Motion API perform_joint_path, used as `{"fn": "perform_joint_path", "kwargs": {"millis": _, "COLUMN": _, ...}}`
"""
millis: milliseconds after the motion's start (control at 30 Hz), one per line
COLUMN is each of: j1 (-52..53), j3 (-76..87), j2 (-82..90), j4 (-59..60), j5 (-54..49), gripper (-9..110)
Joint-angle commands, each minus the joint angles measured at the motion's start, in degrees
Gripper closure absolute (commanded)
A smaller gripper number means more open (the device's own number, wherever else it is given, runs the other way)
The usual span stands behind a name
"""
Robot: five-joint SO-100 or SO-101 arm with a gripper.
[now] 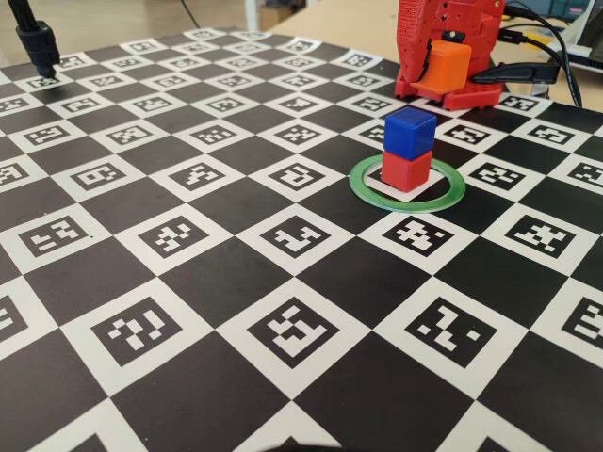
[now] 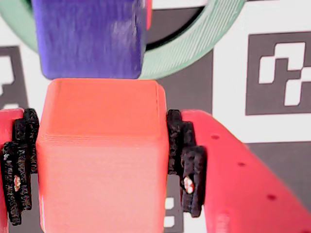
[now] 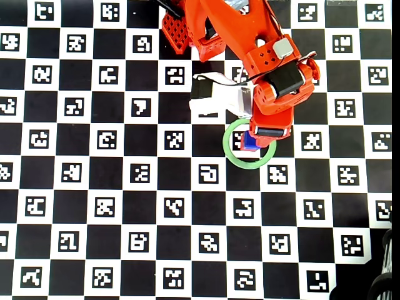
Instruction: Grab the red cube then put it in the green circle then put the blue cube on top and finally the orange cube on top
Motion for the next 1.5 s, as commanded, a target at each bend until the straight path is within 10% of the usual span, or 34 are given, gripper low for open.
{"fn": "perform_joint_path", "kwargs": {"millis": 0, "j1": 0.5, "j3": -0.4, "j2": 1.1, "j4": -1.3, "j5": -0.7, "gripper": 93}}
{"fn": "perform_joint_path", "kwargs": {"millis": 1467, "j1": 4.9, "j3": 3.2, "j2": -1.0, "j4": -5.5, "j5": -4.1, "gripper": 93}}
